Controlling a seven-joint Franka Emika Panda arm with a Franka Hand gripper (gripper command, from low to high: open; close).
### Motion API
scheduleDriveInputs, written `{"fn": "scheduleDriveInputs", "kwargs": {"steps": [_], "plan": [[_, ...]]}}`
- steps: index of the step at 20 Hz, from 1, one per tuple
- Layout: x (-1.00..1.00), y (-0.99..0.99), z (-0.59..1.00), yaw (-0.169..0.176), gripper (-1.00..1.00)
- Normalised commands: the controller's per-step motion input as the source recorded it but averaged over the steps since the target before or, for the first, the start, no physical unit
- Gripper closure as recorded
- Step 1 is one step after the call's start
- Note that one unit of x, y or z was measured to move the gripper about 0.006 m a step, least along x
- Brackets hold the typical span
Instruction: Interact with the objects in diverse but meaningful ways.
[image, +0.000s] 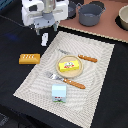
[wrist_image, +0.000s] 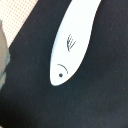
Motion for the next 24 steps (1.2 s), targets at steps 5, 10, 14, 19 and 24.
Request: {"fn": "scheduleDriveInputs", "kwargs": {"steps": [5, 10, 14, 19, 24], "plan": [[-0.36, 0.05, -0.46, -0.051, -1.0], [-0.37, 0.01, -0.47, -0.054, -1.0], [-0.41, 0.0, -0.35, -0.056, -1.0], [-0.25, 0.0, -0.17, -0.054, 1.0], [-0.04, 0.0, -0.02, -0.013, 1.0]]}}
